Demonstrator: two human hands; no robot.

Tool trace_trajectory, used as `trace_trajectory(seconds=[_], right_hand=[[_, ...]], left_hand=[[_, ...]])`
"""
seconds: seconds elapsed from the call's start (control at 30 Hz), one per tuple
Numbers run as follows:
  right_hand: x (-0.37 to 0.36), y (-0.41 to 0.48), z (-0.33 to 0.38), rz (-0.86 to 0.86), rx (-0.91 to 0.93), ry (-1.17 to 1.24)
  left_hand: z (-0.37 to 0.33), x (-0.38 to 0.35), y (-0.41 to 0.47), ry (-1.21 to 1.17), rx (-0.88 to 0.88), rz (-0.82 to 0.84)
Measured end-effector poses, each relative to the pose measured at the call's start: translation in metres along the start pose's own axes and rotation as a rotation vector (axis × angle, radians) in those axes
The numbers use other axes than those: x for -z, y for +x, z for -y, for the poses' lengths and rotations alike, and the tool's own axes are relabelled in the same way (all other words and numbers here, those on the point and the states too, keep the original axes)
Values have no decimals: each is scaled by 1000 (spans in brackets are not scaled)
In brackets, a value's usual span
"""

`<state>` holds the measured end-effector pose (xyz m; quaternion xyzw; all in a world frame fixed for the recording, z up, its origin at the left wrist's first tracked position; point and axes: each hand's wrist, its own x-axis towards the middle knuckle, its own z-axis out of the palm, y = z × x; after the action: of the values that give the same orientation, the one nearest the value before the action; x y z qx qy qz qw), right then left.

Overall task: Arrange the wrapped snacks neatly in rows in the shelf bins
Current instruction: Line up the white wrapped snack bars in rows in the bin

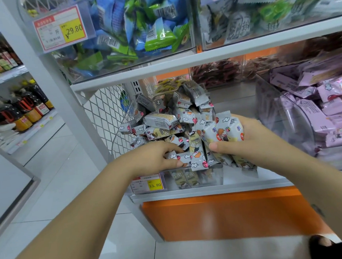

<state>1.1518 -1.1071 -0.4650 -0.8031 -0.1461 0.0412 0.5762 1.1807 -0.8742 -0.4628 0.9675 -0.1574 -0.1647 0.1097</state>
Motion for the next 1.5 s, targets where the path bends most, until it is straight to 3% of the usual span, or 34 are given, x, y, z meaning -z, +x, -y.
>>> trace_trajectory(seconds=[0.53,0.8,1.2,1.33,1.43,1.5], right_hand=[[2,-2,1,-20,-7,19],[3,-2,1,-3,-13,20],[3,-3,2,-8,-3,15],[2,-6,6,-13,16,-3],[0,-12,15,-2,54,15],[-4,-16,23,39,100,48]], left_hand=[[-12,-6,-4,33,31,-234],[-19,-4,-3,139,40,-197],[4,5,-17,-49,27,-216],[-2,10,-25,-30,10,-331],[-18,12,-37,-262,-104,-450],[-34,14,-49,-540,-217,-404]])
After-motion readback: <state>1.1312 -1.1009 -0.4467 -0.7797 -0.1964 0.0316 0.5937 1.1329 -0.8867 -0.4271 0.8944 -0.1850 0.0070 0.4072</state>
